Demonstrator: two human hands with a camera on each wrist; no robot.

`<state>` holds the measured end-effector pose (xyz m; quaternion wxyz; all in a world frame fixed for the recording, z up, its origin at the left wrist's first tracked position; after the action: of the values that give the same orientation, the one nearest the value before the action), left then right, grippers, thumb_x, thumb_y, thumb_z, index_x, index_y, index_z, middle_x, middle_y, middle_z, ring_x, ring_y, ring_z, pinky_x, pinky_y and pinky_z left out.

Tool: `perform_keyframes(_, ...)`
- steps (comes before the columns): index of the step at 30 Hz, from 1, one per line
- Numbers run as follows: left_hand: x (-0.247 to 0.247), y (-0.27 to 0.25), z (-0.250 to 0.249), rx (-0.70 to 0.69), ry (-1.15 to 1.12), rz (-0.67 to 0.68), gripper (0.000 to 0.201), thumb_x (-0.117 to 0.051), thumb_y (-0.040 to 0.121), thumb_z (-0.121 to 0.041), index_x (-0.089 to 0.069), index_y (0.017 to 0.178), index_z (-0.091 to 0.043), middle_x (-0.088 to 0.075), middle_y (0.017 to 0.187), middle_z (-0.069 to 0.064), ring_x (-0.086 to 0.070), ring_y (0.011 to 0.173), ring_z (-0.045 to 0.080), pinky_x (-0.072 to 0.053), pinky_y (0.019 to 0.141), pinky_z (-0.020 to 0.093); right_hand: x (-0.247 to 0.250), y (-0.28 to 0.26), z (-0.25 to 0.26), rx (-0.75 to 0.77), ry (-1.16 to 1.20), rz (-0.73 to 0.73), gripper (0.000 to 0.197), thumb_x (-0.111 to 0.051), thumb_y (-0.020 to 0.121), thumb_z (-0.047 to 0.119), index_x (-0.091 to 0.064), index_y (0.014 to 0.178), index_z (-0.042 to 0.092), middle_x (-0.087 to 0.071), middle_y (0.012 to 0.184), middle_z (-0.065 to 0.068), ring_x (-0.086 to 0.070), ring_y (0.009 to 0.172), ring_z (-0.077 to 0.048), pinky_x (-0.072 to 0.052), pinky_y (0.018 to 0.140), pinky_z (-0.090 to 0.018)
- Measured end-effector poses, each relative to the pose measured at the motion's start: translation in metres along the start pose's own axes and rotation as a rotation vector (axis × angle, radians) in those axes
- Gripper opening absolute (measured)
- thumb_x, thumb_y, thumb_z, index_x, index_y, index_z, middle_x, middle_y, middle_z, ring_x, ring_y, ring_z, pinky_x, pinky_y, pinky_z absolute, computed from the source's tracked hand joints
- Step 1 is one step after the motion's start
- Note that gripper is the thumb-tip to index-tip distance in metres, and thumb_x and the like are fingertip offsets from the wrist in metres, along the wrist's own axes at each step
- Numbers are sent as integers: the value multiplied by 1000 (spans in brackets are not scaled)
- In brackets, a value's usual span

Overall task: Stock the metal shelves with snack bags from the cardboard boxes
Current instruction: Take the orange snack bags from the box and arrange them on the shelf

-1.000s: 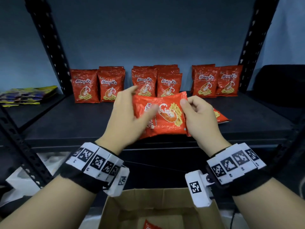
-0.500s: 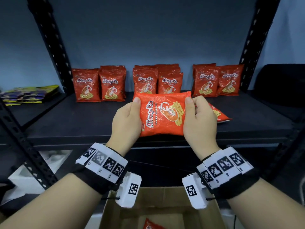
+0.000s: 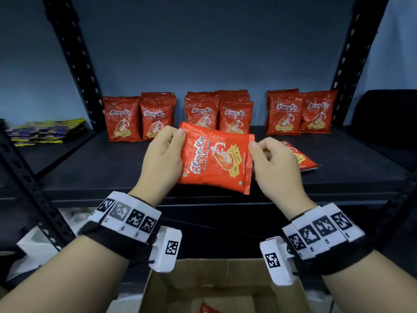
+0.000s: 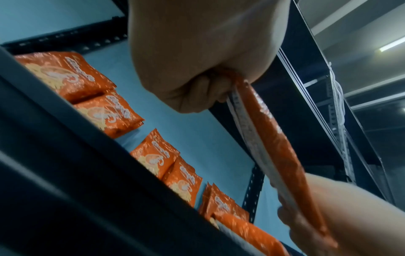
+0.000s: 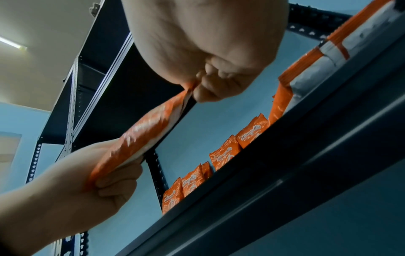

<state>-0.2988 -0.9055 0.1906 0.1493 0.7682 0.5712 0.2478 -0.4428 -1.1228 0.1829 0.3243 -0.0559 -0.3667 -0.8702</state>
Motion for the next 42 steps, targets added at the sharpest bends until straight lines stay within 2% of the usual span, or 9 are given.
perform_keyframes(3, 1, 6, -14, -92, 29, 108, 32, -55, 103, -40, -57, 75, -25, -58, 73, -12, -54, 71, 7, -46, 72, 34, 3, 2, 1, -56, 35, 42, 20, -69, 96, 40, -61, 98, 22, -58, 74, 5, -54, 67, -4, -38, 60, -14)
perform_keyframes(8, -24, -9, -34, -176, 200, 369, 26, -68, 97, -32, -69, 76, -16, -67, 75, 12, -56, 65, 6, -45, 61, 27, -31, -12, 30, 121, -75, 410, 43, -76, 84, 53, -61, 121, 36, -63, 112, 18, -57, 105, 0, -43, 82, -20)
perform_keyframes(13, -41, -20, -36, -115, 162, 506, 27, -73, 87, -47, -74, 79, -21, -62, 60, -6, -56, 55, 7, -45, 55, 23, -60, -29, 28, 25, 222, 602, 20, -80, 90, 30, -77, 107, 18, -79, 100, 1, -76, 94, -19, -60, 86, -49)
perform_keyframes(17, -38, -23, -8, 105, 96, 664, 30, -81, 84, -44, -75, 88, -14, -77, 88, 3, -73, 83, 20, -58, 81, 37, -51, -21, 19, -52, 342, 527, 21, -76, 93, 21, -76, 108, 6, -79, 102, -9, -76, 96, -29, -60, 88, -56)
perform_keyframes(25, -18, -11, 3, 232, -198, 345, 30, -83, 79, -21, -64, 68, 1, -70, 70, 13, -62, 62, 16, -51, 59, 25, -32, -5, 9, -111, 348, 322, 62, -65, 97, 45, -58, 85, -15, -62, 88, -38, -64, 79, -51, -57, 75, -59)
perform_keyframes(28, -15, -6, 0, 203, -246, 277, 29, -83, 78, -18, -64, 70, 3, -69, 70, 11, -60, 59, 15, -50, 56, 24, -22, 1, 2, -180, 386, 269, 50, -58, 103, 44, -65, 81, 0, -65, 78, -20, -62, 70, -26, -50, 71, -42)
perform_keyframes(30, -16, -5, -3, 178, -276, 237, 34, -83, 76, -20, -65, 76, 8, -70, 71, 8, -60, 62, 18, -51, 57, 25, -27, -4, 8, -148, 311, 425, 22, -68, 98, 38, -69, 94, 17, -73, 88, 4, -69, 82, -10, -53, 78, -33)
perform_keyframes(33, -22, -6, -6, 155, -287, 198, 29, -80, 81, -20, -66, 70, 3, -68, 66, 2, -61, 64, 17, -53, 60, 25, -36, -16, 7, -174, 230, 674, 51, -88, 81, 22, -62, 126, 20, -76, 115, 4, -74, 104, -13, -59, 94, -38)
perform_keyframes(42, -44, -14, 20, 62, 150, 258, 8, -83, 85, -29, -79, 86, -22, -78, 82, -6, -74, 81, 11, -55, 80, 26, 93, 47, -41, -196, 277, 60, 54, -90, 76, 19, -57, 119, 21, -77, 108, -5, -76, 99, -19, -59, 93, -46)
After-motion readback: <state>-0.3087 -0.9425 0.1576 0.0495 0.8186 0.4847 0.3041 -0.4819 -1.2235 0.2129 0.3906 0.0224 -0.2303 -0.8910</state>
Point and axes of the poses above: each hand's wrist, its own y-axis towards the middle knuckle, its own x-axis out of the back of the hand, z = x × y, the point moved 10 cm from there along y, towards the middle knuckle
